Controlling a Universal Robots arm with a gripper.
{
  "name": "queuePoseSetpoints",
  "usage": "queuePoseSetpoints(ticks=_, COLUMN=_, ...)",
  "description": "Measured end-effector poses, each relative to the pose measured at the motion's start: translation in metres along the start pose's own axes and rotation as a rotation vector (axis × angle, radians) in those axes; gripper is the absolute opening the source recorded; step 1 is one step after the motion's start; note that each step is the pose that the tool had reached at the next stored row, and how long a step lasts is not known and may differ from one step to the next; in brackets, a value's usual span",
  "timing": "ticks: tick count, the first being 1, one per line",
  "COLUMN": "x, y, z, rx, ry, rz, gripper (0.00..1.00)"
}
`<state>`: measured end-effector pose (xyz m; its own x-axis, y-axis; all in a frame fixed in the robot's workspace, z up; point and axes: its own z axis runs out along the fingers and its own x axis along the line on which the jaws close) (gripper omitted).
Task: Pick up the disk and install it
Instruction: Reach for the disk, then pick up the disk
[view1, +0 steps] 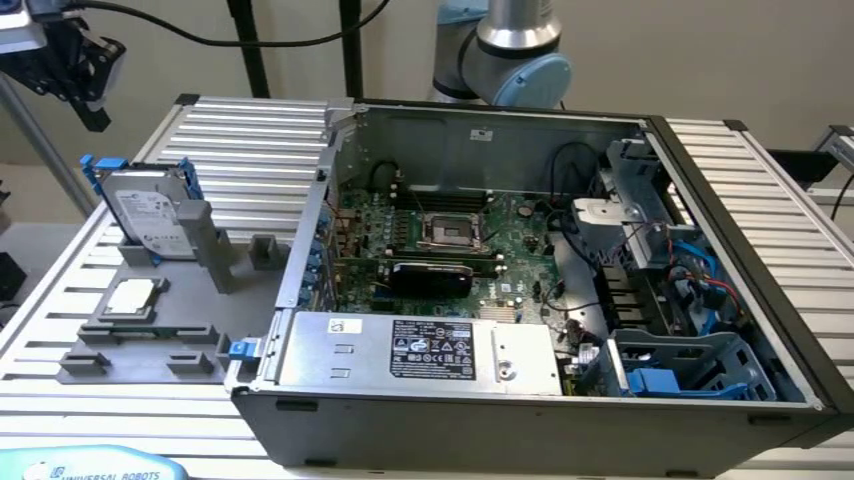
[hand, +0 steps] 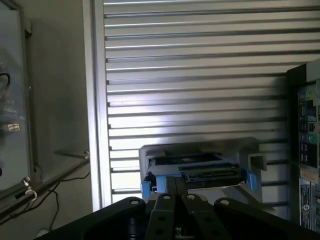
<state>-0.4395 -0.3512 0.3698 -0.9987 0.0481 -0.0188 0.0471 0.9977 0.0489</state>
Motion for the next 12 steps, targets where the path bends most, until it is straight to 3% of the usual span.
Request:
queuePoseSetpoints(ticks=4, x=0.0001, y=0.0008, z=0.0012, rx=0.0004, ry=0.0092, rz=-0.015, gripper=0.11)
queuePoseSetpoints(ticks=12, x=0.0001, y=0.0008, z=0.0011, rx=0.0005, ry=0.0098, rz=-0.016, gripper=0.11)
